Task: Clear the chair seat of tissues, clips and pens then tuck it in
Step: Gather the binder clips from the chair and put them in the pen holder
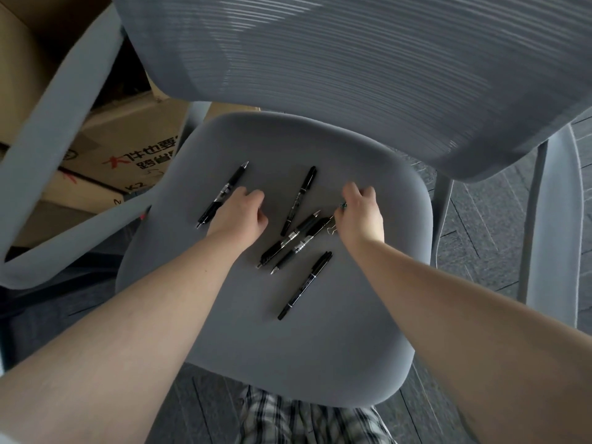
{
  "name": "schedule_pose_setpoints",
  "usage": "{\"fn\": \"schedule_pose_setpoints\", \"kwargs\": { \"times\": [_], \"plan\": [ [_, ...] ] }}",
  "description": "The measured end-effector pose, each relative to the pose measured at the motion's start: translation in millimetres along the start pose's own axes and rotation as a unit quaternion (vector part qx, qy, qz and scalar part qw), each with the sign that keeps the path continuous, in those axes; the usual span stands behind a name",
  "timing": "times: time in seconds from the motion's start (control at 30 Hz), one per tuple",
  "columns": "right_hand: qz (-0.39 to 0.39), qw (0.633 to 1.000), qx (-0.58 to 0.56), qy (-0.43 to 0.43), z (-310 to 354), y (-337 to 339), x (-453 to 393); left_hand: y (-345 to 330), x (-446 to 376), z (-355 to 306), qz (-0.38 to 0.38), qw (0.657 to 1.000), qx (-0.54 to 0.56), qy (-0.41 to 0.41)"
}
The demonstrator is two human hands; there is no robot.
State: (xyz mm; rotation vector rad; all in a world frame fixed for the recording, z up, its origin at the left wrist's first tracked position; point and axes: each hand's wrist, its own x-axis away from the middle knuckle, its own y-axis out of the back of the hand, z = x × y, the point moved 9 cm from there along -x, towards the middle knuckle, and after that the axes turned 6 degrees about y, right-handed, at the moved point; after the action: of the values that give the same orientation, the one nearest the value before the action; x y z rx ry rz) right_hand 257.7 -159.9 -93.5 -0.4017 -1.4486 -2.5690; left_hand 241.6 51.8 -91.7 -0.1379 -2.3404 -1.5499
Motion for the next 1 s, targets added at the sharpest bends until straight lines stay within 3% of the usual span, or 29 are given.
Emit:
{"fn": "schedule_pose_setpoints", "kwargs": {
  "times": [0.27, 0.4, 0.67, 1.0],
  "plan": [
    [0.005, 1.0, 0.012, -0.023, -12.3, 26.1, 12.9, 20.5, 12.8, 5.3, 0.034, 0.998, -0.01, 0.047],
    [0.035, 0.998, 0.041, 0.023, 22.2, 47.4, 20.2, 63.4, 30.0, 0.3, 0.007, 0.999, -0.004, 0.048],
    [0.076, 0.977, 0.09, 0.18, 175.6, 68.4, 51.2, 164.1, 113.5, 33.7, -0.043, 0.994, 0.018, 0.1],
    [0.141, 0.891, 0.12, 0.415, 404.5, 19.6, 203.7, 276.1, 310.3, 143.4, -0.125, 0.962, 0.002, 0.244]
  ]
}}
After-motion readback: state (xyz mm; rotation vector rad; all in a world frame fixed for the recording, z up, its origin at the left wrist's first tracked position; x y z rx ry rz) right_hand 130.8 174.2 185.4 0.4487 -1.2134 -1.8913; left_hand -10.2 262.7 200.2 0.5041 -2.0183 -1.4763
